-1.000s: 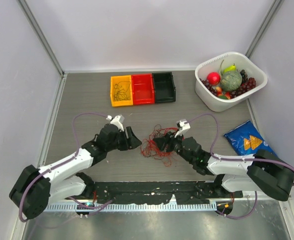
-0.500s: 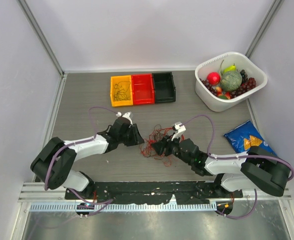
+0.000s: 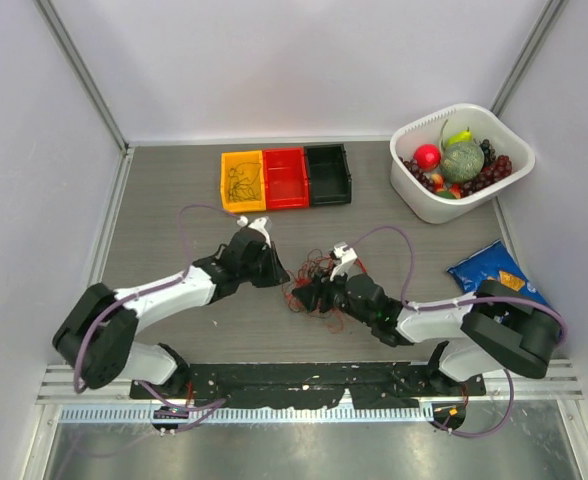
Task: Untangle the cables
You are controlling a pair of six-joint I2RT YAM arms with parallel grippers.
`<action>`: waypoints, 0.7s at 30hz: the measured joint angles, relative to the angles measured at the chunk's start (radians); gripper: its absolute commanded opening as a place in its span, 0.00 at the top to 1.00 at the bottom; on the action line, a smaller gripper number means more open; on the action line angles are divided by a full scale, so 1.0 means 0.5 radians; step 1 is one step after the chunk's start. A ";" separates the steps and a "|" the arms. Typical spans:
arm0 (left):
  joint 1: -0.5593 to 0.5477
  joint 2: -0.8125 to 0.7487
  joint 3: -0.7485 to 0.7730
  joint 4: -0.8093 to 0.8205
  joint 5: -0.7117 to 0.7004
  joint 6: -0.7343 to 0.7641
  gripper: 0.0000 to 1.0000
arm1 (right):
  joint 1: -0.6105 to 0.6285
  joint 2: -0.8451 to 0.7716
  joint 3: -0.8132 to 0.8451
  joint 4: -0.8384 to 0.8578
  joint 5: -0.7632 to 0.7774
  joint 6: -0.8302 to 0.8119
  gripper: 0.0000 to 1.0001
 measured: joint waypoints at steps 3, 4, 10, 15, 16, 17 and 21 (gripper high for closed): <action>0.000 -0.206 0.095 -0.111 -0.014 0.027 1.00 | 0.002 0.127 0.074 -0.008 -0.032 0.020 0.59; 0.000 -0.281 0.127 -0.133 -0.014 0.030 1.00 | 0.002 0.143 0.086 -0.024 -0.031 0.027 0.62; -0.001 -0.691 0.341 -0.394 0.000 0.016 1.00 | 0.002 0.136 0.099 -0.141 0.167 0.125 0.77; -0.001 -0.956 0.798 -0.667 0.011 0.016 1.00 | -0.005 0.142 0.161 -0.324 0.353 0.243 0.83; -0.001 -0.977 0.941 -0.701 0.027 0.016 1.00 | -0.018 0.152 0.185 -0.360 0.378 0.268 0.83; -0.001 -0.987 1.099 -0.720 0.045 0.015 1.00 | -0.031 0.166 0.214 -0.394 0.393 0.298 0.83; -0.001 -0.961 1.752 -0.757 0.122 0.032 1.00 | -0.097 0.203 0.259 -0.447 0.414 0.389 0.83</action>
